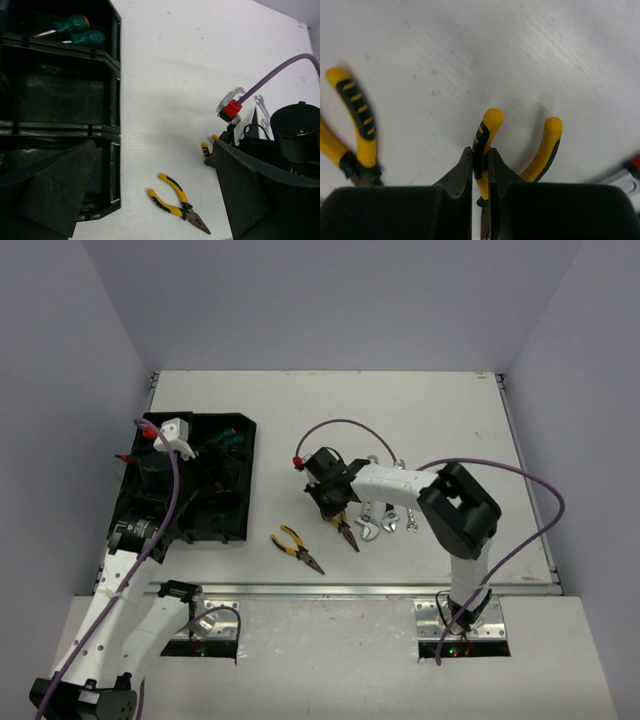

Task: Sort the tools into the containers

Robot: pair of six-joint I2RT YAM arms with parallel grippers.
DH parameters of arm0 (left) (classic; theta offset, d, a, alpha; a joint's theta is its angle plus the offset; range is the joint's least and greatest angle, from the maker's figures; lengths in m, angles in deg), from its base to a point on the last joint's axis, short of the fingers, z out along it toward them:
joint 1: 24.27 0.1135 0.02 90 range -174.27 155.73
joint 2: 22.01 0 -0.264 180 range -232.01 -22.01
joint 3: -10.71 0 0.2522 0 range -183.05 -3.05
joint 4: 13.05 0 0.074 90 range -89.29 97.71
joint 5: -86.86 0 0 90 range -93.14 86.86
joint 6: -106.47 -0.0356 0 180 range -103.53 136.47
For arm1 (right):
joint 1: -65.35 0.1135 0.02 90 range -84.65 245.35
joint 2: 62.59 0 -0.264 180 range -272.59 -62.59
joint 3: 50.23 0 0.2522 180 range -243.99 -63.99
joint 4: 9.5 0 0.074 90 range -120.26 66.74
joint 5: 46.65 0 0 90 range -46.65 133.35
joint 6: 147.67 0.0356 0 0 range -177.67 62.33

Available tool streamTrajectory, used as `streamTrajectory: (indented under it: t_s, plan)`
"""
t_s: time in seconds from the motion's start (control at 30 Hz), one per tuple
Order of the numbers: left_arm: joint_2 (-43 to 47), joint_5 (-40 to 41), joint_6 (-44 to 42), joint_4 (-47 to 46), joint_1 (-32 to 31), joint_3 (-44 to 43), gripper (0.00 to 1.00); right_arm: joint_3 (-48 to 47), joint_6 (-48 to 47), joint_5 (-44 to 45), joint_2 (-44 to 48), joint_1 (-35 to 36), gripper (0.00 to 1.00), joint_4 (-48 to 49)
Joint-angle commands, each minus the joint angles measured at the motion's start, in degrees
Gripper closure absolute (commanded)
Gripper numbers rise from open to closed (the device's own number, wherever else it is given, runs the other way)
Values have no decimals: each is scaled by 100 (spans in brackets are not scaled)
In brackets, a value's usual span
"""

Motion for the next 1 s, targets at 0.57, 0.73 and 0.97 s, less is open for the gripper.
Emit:
streamTrajectory:
  t_s: [0.57,0.73,0.97]
  plan:
    - [-621,-3800,2745,-6176,-465,2183,0,2084,-1215,-3971,4628,32,100,2105]
    - [-713,-4006,3250,-7460,-913,2564,5,1920,-1120,-4062,4698,25,100,2114]
    - [-601,-3843,2677,-7924,-1904,2592,23,1787,-846,-4320,4638,24,100,2234]
